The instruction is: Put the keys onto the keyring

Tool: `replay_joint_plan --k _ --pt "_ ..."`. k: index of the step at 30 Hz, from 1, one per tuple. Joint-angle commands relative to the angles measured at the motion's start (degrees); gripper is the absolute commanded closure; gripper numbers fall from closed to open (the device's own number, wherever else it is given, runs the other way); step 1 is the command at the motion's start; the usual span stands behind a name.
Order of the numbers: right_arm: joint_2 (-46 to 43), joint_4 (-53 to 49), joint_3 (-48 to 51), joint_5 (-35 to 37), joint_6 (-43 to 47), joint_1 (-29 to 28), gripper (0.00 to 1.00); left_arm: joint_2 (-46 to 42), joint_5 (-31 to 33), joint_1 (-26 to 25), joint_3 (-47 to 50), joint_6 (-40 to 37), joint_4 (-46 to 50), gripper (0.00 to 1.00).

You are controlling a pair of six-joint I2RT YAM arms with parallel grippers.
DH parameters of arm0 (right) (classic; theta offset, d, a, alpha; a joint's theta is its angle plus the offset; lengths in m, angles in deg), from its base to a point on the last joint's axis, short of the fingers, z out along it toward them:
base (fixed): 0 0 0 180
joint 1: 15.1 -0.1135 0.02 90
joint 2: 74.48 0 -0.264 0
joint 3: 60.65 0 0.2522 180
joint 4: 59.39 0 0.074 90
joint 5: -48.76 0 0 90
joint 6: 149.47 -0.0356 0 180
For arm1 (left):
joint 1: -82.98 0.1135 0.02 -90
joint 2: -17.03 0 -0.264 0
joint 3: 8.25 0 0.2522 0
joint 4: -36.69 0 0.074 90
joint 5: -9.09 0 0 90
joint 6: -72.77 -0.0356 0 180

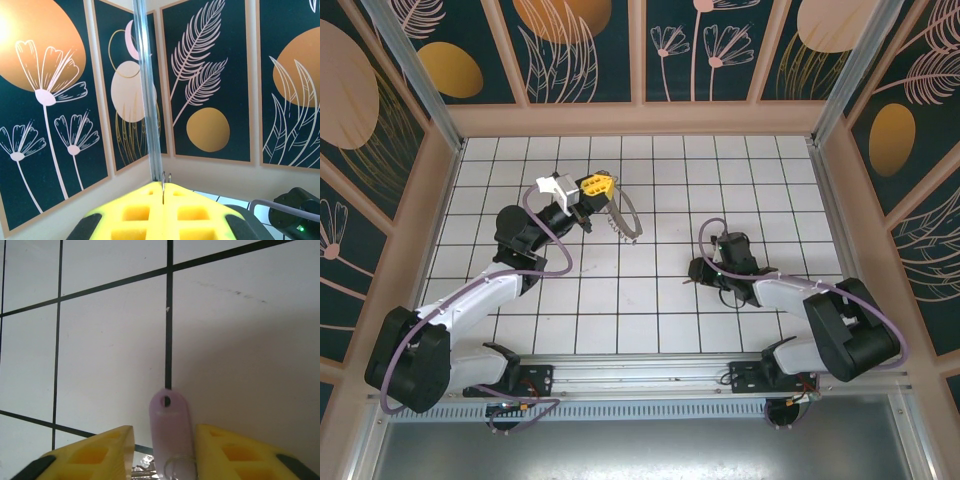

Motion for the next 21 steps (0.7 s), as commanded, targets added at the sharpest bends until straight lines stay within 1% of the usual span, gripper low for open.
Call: replay_joint_plan --k 1,8,13,15,18,19,21 --pt "-1.10 -0.75 0.71 -0.41 0.15 -0.44 0.67 -1.47 0.59 -0.31 -0.10 0.41 -2.86 1.00" --pt "-3.37 -1.50 2.56 0.39 -1.00 -0.52 0.66 -1.33 0.39 -0.31 -0.19 0.22 -2.94 1.00" --pt "-5.19 -3.38 2.48 2.55 -2.13 -1.80 0.55 -1.11 0.43 -0.26 -0.30 0.22 -2.93 1.00" --pt "-5.83 -4.74 1.86 4.77 -2.92 -3.06 0.54 -1.03 0.43 -0.31 -0.30 0.31 -2.90 1.00" --pt "-6.08 -8.59 -0.22 10.67 -4.69 -5.09 0.54 -0.76 0.38 -0.31 -0.21 0.49 -2.95 1.00" --pt "-5.85 -10.01 -1.12 12.48 -5.21 -6.91 0.54 -0.73 0.44 -0.30 -0.21 0.53 -2.96 1.00" --pt "-5.10 -12.81 -2.83 16.41 -6.46 -8.36 0.55 -0.67 0.47 -0.31 -0.12 0.57 -3.11 1.00"
